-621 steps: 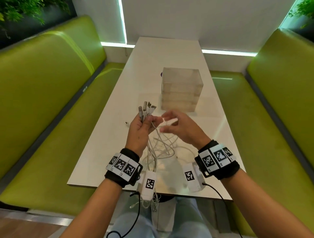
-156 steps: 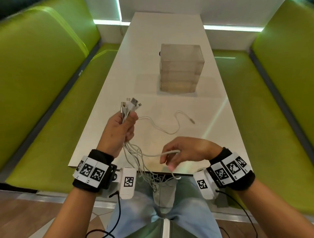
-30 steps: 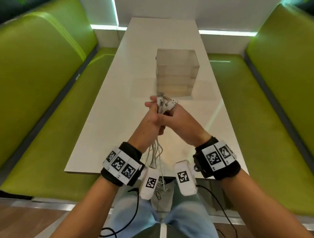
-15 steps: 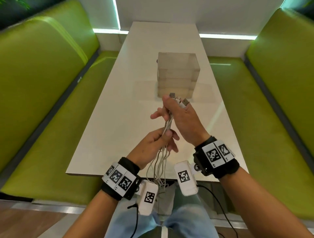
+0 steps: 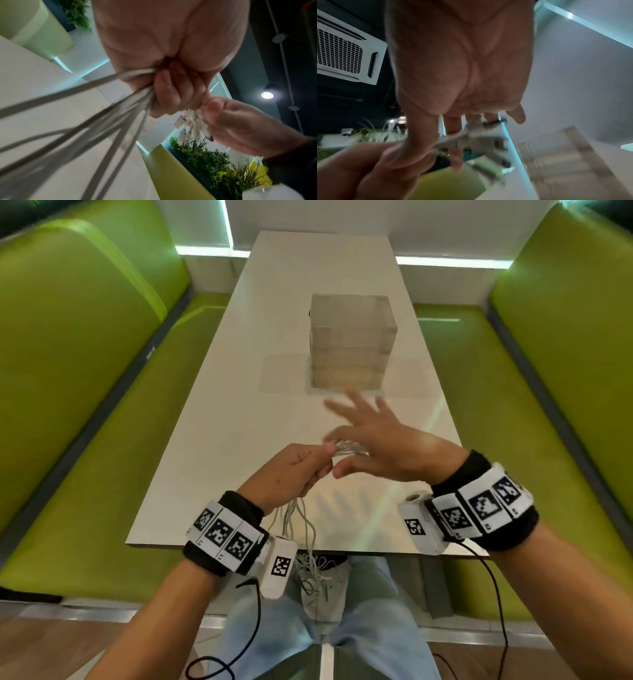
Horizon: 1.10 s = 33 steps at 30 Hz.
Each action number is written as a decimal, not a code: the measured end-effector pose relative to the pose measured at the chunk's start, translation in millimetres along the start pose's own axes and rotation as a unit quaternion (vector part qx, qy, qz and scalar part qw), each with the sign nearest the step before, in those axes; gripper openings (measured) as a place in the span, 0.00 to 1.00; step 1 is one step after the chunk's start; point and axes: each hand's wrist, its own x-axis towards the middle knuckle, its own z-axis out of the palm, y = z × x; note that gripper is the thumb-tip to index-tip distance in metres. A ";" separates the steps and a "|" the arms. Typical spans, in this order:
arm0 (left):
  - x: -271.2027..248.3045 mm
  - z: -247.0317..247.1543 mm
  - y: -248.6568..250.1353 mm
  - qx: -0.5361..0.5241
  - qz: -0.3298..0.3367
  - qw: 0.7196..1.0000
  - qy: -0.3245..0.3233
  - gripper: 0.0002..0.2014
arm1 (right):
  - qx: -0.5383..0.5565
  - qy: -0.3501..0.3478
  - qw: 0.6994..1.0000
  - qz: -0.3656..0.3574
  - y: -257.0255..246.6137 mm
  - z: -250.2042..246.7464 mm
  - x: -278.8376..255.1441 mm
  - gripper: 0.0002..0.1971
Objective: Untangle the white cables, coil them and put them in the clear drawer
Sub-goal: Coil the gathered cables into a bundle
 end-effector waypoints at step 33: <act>4.0 23.2 -8.6 -0.294 0.080 0.934 0.186 0.12 | 0.309 0.029 0.950 0.032 -37.0 71.3 8.8 0.14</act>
